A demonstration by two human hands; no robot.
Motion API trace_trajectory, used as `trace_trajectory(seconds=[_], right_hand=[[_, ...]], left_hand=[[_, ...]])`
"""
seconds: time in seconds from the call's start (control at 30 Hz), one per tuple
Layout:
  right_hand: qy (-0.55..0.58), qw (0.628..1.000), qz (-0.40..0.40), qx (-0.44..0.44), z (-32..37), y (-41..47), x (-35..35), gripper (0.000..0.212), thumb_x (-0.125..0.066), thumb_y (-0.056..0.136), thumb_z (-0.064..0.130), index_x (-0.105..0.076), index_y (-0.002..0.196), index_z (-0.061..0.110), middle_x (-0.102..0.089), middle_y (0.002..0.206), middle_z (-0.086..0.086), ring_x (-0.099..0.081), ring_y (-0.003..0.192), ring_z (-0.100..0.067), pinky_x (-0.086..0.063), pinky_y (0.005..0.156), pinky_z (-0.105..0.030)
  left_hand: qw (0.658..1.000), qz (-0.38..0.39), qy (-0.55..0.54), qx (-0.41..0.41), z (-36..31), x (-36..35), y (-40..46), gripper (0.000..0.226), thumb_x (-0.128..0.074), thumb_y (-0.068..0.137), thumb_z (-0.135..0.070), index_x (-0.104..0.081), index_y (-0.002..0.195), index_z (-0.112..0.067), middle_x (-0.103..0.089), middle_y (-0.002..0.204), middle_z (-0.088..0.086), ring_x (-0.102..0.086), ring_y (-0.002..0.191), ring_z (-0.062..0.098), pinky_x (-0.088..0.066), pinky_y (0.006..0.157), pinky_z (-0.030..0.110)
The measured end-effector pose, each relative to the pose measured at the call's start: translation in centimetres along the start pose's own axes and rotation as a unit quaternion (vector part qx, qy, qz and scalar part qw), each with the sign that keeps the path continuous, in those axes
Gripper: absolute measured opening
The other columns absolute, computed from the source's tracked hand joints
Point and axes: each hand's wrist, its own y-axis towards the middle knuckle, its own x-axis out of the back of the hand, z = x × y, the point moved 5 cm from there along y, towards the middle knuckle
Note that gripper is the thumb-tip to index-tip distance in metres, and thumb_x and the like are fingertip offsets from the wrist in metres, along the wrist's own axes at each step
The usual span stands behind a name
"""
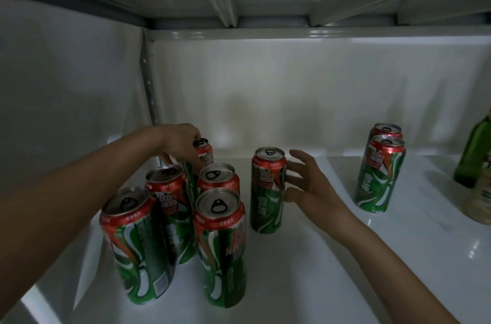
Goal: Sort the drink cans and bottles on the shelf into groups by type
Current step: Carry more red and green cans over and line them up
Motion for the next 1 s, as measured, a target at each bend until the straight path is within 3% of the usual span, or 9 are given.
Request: trace_trajectory(seconds=[0.1,0.17,0.3,0.43,0.53,0.63,0.77,0.9,1.0], right_hand=[[0.005,0.993,-0.078,0.084,1.8,-1.3,2.7,0.074,-0.045,0.082,-0.031,-0.054,0.126,0.028,-0.065,0.126,-0.003,-0.066,0.115,-0.022,-0.054,0.079,-0.030],[0.008,0.980,-0.143,0.139,3.4,-2.8,5.1,0.065,-0.045,0.081,-0.031,-0.063,0.114,0.021,-0.072,0.110,-0.005,-0.071,0.100,-0.024,-0.058,0.081,-0.031],[0.033,0.940,-0.292,0.174,4.6,-5.4,11.1,0.038,-0.054,0.086,-0.022,-0.068,0.094,0.012,-0.074,0.078,0.003,-0.068,0.076,-0.018,-0.059,0.082,-0.031],[0.027,0.922,-0.346,0.172,4.0,-7.3,16.3,0.035,-0.052,0.089,-0.021,-0.059,0.113,0.004,-0.072,0.074,0.008,-0.066,0.080,-0.015,-0.059,0.083,-0.037],[0.006,0.925,-0.348,0.153,2.9,-8.2,19.8,0.033,-0.053,0.092,-0.016,-0.058,0.117,0.006,-0.071,0.079,0.005,-0.067,0.083,-0.012,-0.061,0.081,-0.035],[-0.030,0.935,-0.332,0.122,1.9,-8.1,23.4,0.032,-0.053,0.092,-0.014,-0.060,0.111,0.011,-0.068,0.087,-0.002,-0.065,0.088,-0.016,-0.058,0.086,-0.039],[-0.098,0.947,-0.296,0.077,0.8,-6.2,26.4,0.037,-0.057,0.086,-0.013,-0.063,0.110,0.016,-0.068,0.101,-0.004,-0.064,0.087,-0.008,-0.054,0.073,-0.017],[-0.161,0.964,-0.207,0.038,-0.2,-2.0,27.2,0.048,-0.069,0.088,-0.003,-0.055,0.131,0.016,-0.057,0.127,-0.007,-0.057,0.107,-0.021,-0.051,0.087,-0.034],[-0.169,0.972,-0.162,0.021,-0.5,1.8,27.2,0.071,-0.077,0.087,0.012,-0.042,0.148,0.016,-0.046,0.139,-0.008,-0.048,0.121,-0.020,-0.047,0.101,-0.038]], left_hand=[[1.000,-0.006,-0.018,-0.009,-0.5,0.9,-0.8,0.082,-0.091,0.074,-0.039,-0.049,0.142,-0.024,-0.052,0.141,0.001,-0.059,0.118,0.023,-0.059,0.096,0.043],[0.995,-0.087,-0.016,-0.040,-1.8,2.6,-1.8,0.088,-0.086,0.078,-0.046,-0.041,0.151,-0.026,-0.045,0.151,0.005,-0.051,0.130,0.026,-0.048,0.100,0.034],[0.942,-0.297,-0.009,-0.154,-7.3,6.2,-5.8,0.059,-0.076,0.088,-0.043,-0.051,0.138,-0.028,-0.046,0.146,0.005,-0.049,0.131,0.025,-0.042,0.096,0.032],[0.896,-0.349,-0.003,-0.274,-14.8,5.0,-9.9,0.029,-0.069,0.089,-0.047,-0.059,0.116,-0.040,-0.050,0.132,-0.008,-0.048,0.126,0.015,-0.044,0.100,0.039],[0.878,-0.355,0.021,-0.321,-20.7,1.9,-11.6,0.024,-0.064,0.089,-0.049,-0.059,0.111,-0.042,-0.050,0.122,-0.016,-0.048,0.115,0.009,-0.038,0.088,0.032],[0.882,-0.335,0.021,-0.332,-26.0,-1.6,-11.4,0.026,-0.063,0.088,-0.051,-0.059,0.111,-0.040,-0.053,0.122,-0.015,-0.052,0.113,0.010,-0.042,0.087,0.034],[0.902,-0.298,-0.031,-0.311,-29.7,-6.0,-9.5,0.039,-0.059,0.080,-0.057,-0.061,0.114,-0.037,-0.056,0.123,-0.010,-0.057,0.111,0.015,-0.051,0.093,0.042],[0.927,-0.230,-0.097,-0.279,-31.3,-11.4,-6.1,0.059,-0.073,0.084,-0.053,-0.051,0.137,-0.038,-0.048,0.133,-0.007,-0.053,0.119,0.014,-0.049,0.103,0.043],[0.923,-0.219,-0.162,-0.271,-32.1,-13.9,-3.6,0.084,-0.082,0.081,-0.046,-0.039,0.152,-0.034,-0.043,0.140,-0.001,-0.049,0.123,0.012,-0.045,0.102,0.029]])
